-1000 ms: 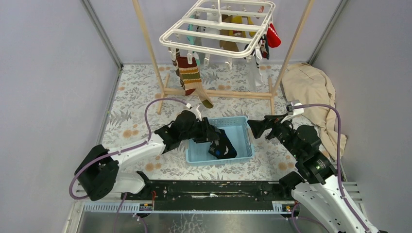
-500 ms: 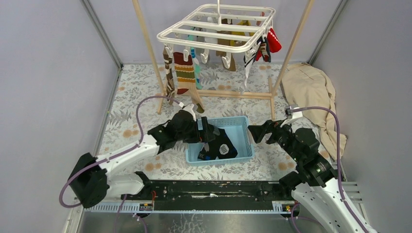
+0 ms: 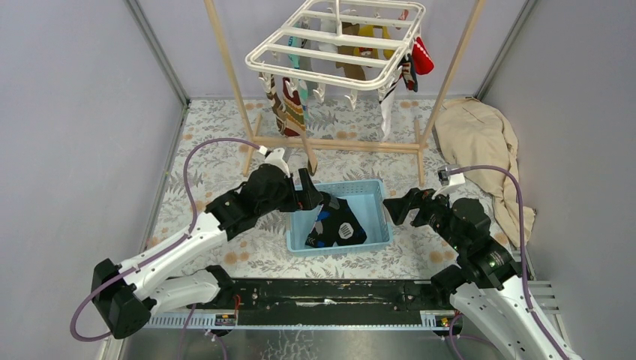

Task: Remove the socks clipped to the hanger
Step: Place the sock in the bin.

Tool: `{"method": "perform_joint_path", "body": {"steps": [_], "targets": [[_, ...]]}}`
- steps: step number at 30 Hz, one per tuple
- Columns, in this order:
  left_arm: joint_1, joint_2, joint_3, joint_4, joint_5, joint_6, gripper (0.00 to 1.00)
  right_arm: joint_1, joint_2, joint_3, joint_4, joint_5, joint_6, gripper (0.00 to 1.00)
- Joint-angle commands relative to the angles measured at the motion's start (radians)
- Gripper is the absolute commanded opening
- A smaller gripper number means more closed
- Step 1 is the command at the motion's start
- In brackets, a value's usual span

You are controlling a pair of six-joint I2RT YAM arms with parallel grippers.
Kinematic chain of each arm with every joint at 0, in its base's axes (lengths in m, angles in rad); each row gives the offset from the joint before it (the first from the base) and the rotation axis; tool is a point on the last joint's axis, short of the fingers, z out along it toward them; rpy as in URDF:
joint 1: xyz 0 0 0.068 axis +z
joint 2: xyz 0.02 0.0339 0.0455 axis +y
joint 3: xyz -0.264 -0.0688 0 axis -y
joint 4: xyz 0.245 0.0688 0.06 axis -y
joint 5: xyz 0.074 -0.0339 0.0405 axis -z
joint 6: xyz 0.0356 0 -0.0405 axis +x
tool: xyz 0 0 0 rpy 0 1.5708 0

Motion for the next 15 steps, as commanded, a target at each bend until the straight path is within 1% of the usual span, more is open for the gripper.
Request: {"method": "perform_joint_path", "body": {"steps": [1,9,15], "targets": [[-0.006,-0.036,0.008,0.004,-0.009,0.028,0.99,0.002,0.013,0.02,0.023,-0.024,0.024,0.99],[-0.006,-0.089,-0.004,0.013,-0.003,0.034,0.99,0.002,0.074,0.02,0.059,-0.051,0.044,1.0],[-0.006,-0.103,-0.009,0.011,-0.023,0.034,0.99,0.001,0.099,-0.016,0.142,-0.091,0.072,1.0]]}}
